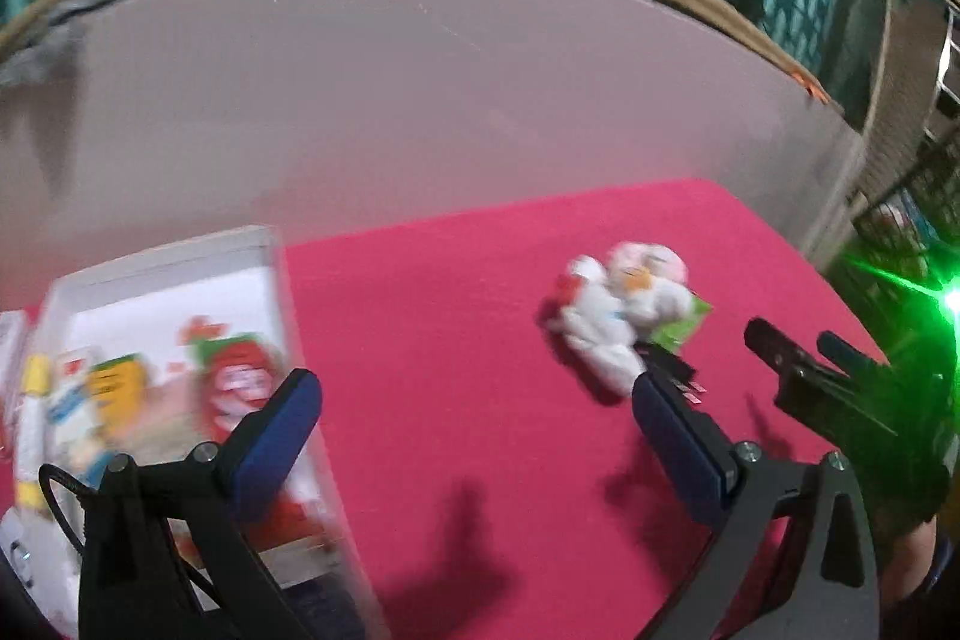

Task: Organize objects
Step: 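Grasp the pink plush keychain with the right gripper while the left grasps the white plush toy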

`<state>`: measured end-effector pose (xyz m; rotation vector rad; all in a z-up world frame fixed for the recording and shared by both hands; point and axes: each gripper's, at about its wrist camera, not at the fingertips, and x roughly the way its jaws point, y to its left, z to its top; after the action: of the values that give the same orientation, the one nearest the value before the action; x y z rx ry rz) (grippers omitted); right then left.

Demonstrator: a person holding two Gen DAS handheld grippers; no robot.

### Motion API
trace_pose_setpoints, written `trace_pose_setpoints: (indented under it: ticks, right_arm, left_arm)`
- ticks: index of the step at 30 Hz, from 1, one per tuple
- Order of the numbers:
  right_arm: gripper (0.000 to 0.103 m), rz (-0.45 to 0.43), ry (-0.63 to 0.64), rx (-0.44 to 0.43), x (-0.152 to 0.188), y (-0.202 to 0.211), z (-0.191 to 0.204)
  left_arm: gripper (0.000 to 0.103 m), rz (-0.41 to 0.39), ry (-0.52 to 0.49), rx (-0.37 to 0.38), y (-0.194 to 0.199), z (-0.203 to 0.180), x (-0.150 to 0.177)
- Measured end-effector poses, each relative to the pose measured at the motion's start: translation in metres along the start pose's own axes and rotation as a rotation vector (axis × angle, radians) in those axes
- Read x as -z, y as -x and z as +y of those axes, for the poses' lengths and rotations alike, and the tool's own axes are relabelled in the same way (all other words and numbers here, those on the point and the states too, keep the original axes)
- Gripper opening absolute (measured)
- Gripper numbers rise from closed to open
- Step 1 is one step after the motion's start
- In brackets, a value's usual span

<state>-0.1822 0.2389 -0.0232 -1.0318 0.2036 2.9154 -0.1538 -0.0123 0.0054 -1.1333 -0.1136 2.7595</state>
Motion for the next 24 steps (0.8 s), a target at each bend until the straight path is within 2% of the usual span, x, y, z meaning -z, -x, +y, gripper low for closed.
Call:
trace_pose_setpoints:
  ticks: [3, 6, 10, 13, 16, 17, 18, 19, 21, 22, 24]
  right_arm:
    - [0.103, 0.051, -0.046, 0.027, -0.006, -0.025, -0.029]
    - [0.103, 0.066, -0.071, 0.023, -0.007, -0.037, -0.045]
    - [0.103, 0.062, -0.124, -0.048, -0.018, -0.050, -0.062]
    - [0.103, 0.067, -0.197, -0.077, -0.031, -0.059, -0.070]
    - [0.103, 0.069, -0.215, -0.089, -0.040, -0.065, -0.068]
    - [0.103, 0.071, -0.209, -0.098, -0.043, -0.068, -0.065]
    - [0.103, 0.077, -0.199, -0.107, -0.044, -0.071, -0.061]
    - [0.103, 0.083, -0.185, -0.116, -0.046, -0.074, -0.056]
    - [0.103, 0.093, -0.146, -0.132, -0.048, -0.081, -0.043]
    - [0.103, 0.099, -0.125, -0.139, -0.049, -0.084, -0.036]
    - [0.103, 0.108, -0.082, -0.145, -0.051, -0.092, -0.019]
  left_arm:
    - [0.103, 0.046, -0.012, 0.045, -0.032, -0.023, -0.012]
    - [0.103, 0.074, -0.097, 0.062, -0.065, -0.053, -0.020]
    - [0.103, 0.090, -0.149, 0.028, -0.101, -0.078, -0.026]
    - [0.103, 0.149, -0.156, 0.012, -0.134, -0.088, -0.029]
    - [0.103, 0.195, -0.169, -0.056, -0.155, -0.083, -0.028]
    - [0.102, 0.202, -0.156, -0.057, -0.159, -0.079, -0.026]
    - [0.098, 0.204, -0.134, -0.052, -0.160, -0.071, -0.024]
    - [0.085, 0.206, -0.116, -0.064, -0.159, -0.063, -0.023]
    - [0.068, 0.210, -0.087, -0.085, -0.159, -0.049, -0.021]
    - [0.064, 0.209, -0.070, -0.103, -0.158, -0.041, -0.020]
    - [0.061, 0.200, -0.040, -0.128, -0.156, -0.027, -0.020]
